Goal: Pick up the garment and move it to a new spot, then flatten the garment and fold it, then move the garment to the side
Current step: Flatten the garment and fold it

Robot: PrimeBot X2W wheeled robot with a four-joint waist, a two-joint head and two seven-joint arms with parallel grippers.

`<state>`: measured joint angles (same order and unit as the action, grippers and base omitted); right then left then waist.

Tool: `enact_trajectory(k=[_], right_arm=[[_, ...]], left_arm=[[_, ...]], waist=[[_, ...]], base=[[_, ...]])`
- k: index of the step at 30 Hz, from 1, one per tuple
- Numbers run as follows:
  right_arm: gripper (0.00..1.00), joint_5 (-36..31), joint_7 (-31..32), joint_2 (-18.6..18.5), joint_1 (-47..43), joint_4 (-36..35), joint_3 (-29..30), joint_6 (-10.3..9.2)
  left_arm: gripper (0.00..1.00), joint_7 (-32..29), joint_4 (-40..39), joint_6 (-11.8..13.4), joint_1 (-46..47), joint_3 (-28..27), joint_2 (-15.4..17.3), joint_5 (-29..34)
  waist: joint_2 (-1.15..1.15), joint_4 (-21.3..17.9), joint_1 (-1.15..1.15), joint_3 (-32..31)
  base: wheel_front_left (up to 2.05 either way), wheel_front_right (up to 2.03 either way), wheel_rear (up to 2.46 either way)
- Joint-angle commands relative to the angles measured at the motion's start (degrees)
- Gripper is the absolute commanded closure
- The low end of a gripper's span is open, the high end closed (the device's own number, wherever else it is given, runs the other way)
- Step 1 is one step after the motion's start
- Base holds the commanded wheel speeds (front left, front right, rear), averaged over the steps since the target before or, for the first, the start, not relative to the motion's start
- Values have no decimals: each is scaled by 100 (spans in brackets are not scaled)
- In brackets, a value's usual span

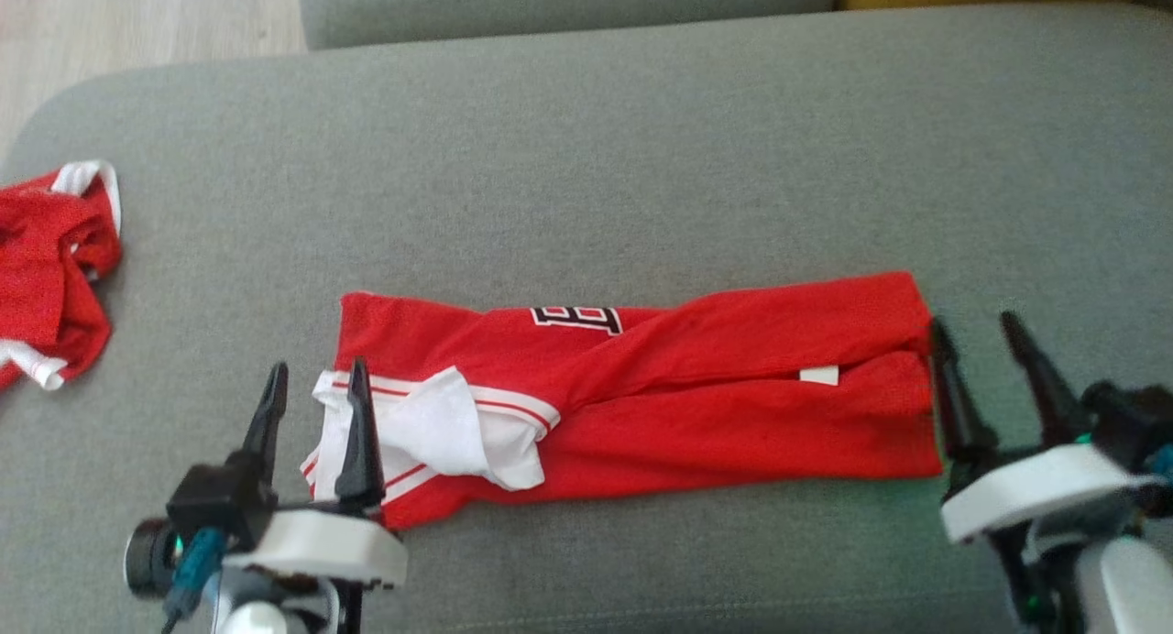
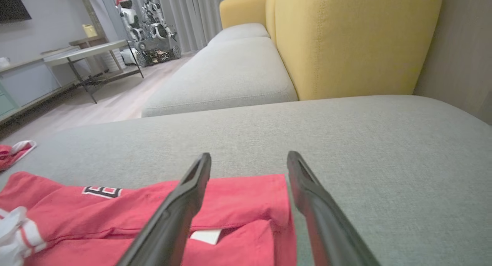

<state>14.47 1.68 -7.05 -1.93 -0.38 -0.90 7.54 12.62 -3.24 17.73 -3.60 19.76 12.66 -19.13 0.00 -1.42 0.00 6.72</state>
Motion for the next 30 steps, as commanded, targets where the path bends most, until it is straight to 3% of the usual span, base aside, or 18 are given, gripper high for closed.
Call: enact_trajectory(k=[1, 11, 24, 25, 26, 30], right_arm=[[0, 45, -85, -185, 391, -27, -18, -5], [0, 162, -264, -309, 1312, 1921, 6, -5], [0, 75, 473, 63, 1491, 3241, 23, -5], [25, 78, 524, 93, 1446, 3244, 39, -5], [98, 122, 598, 161, 1341, 3199, 53, -5], [100, 143, 596, 235, 1166, 2959, 89, -5]], left_arm=[[0, 26, -185, -7, 388, -164, 81, 75], [0, 127, 64, -170, 832, -30, -98, 65], [0, 212, 287, -273, 1044, -36, -202, 96], [0, 215, 296, -277, 1048, -38, -210, 100], [0, 221, 304, -280, 1045, -47, -223, 106], [0, 228, 330, -289, 1032, -87, -237, 104]], waist=[[0, 73, 0, 123], [0, 315, 0, 608], [0, 384, 0, 767], [0, 383, 0, 763], [0, 377, 0, 753], [0, 333, 0, 736]], base=[[0, 0, 0], [0, 0, 0], [0, 0, 0], [0, 0, 0], [0, 0, 0], [0, 0, 0]])
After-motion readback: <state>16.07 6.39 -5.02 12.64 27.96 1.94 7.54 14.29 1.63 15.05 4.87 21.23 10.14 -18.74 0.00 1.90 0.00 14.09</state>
